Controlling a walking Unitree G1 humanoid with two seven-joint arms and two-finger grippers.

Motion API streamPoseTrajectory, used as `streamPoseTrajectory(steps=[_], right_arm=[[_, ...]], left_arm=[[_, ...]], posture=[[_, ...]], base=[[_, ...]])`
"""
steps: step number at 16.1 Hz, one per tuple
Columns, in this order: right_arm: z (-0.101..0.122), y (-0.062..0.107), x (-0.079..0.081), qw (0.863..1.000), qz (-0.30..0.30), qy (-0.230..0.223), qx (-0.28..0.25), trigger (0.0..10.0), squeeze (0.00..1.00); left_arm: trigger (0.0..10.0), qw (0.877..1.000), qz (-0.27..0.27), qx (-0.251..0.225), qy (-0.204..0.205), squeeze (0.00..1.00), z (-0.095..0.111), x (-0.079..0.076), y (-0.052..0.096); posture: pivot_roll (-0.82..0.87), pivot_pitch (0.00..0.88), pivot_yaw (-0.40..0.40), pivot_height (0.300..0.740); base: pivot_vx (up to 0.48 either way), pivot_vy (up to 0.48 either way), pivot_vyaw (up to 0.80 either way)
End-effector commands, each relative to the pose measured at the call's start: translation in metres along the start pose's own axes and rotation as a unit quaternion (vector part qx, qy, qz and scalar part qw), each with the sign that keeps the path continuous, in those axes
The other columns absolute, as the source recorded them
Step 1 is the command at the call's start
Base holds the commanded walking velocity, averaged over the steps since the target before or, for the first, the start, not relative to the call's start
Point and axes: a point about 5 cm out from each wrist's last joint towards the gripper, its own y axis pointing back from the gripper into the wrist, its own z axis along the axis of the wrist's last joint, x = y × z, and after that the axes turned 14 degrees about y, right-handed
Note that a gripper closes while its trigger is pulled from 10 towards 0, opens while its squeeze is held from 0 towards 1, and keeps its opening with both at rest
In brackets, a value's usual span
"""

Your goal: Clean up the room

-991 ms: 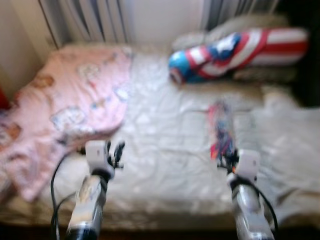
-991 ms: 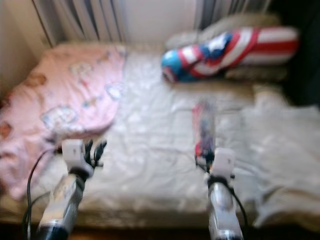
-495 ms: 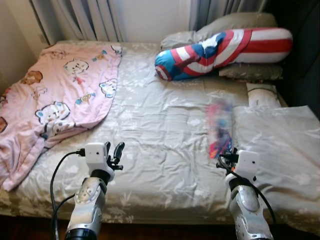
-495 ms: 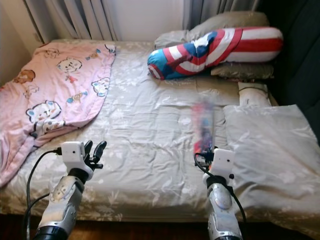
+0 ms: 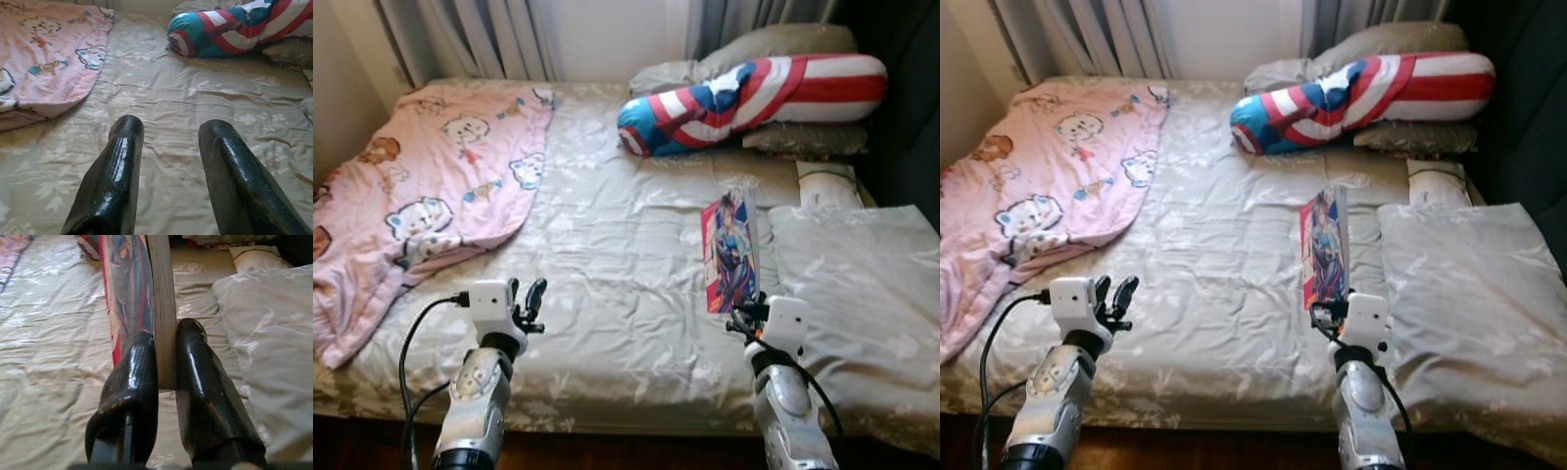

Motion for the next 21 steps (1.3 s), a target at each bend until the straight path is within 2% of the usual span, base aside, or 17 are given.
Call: streamPoseTrajectory(steps=[1,9,12,16,21], right_arm=[[0.0079,-0.0025,-0.0032,1.0,-0.01,-0.005,-0.019,10.0,0.0],[0.0064,-0.0032,-0.0041,1.0,-0.01,-0.009,-0.012,10.0,0.0],[0.0078,-0.0036,-0.003,1.0,-0.006,-0.008,-0.017,10.0,0.0],[0.0096,-0.0042,-0.0039,1.0,-0.007,-0.005,-0.023,10.0,0.0],[0.0076,-0.0033,-0.0049,1.0,-0.011,-0.011,-0.017,10.0,0.0]], left_arm=[[10.0,1.0,0.003,0.001,-0.006,0.0,0.0015,0.0018,0.0014],[10.0,1.0,-0.004,-0.004,0.001,0.0,0.0021,-0.0001,0.0002],[10.0,1.0,-0.001,-0.002,0.001,0.0,0.0014,0.0002,0.0005],[10.0,1.0,-0.001,-0.004,-0.004,0.0,0.0021,0.0,0.0007],[10.0,1.0,0.001,-0.003,-0.006,0.0,0.0007,0.0001,0.0021]], posture=[[0.01,0.112,-0.011,0.74],[0.01,0.089,-0.008,0.74],[0.01,0.083,-0.01,0.74],[0.01,0.092,-0.013,0.74],[0.01,0.107,-0.018,0.74]], base=[[0.0,0.0,0.0],[0.0,0.0,0.0],[0.0,0.0,-0.77],[0.0,0.0,0.0],[0.0,-0.344,0.0]])
